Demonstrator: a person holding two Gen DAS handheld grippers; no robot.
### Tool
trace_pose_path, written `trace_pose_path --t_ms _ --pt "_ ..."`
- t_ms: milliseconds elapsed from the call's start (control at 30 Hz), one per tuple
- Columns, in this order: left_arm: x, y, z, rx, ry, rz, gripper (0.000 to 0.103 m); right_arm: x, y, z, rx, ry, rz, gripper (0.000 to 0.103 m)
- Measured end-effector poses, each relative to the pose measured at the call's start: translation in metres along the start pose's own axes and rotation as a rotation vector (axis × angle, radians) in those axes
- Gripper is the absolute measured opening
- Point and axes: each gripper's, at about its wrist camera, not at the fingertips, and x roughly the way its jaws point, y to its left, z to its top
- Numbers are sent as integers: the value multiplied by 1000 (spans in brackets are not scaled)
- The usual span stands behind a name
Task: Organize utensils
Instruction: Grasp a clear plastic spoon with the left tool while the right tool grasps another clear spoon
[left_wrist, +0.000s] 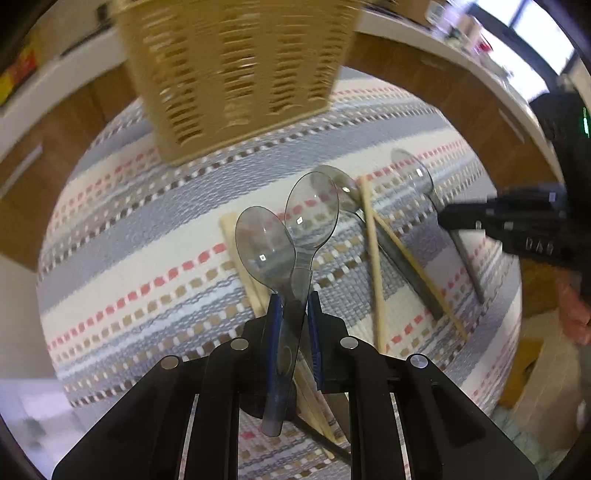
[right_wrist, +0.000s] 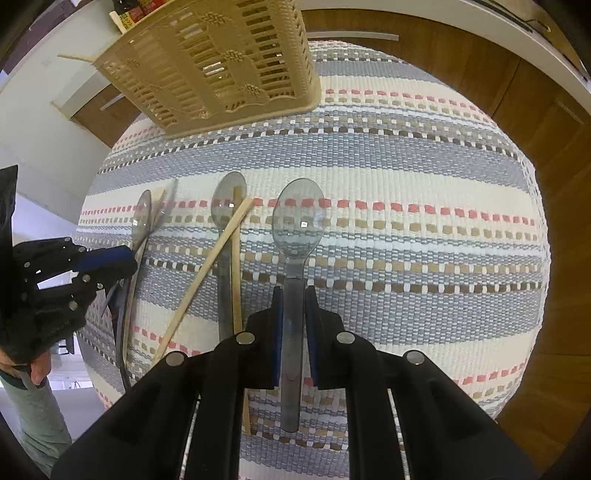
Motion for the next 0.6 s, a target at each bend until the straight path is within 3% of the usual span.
trace_pose_path --t_ms 100,133,200,333,533,600 --pt "-1 13 -1 -44 11 -10 15 2 2 1 3 -2 9 10" --pt "-1 16 -2 -46 15 -5 22 2 2 1 0 -3 9 10" --pt "-4 20 -2 -53 4 -22 25 5 5 1 -3 -2 8 10" --pt "-17 13 4 -18 -31 -56 27 8 5 3 6 0 16 10" --pt "11 -9 22 68 25 66 27 2 -1 1 11 0 23 10" --pt "18 -19 26 81 39 70 27 -1 -4 -1 12 -1 28 10"
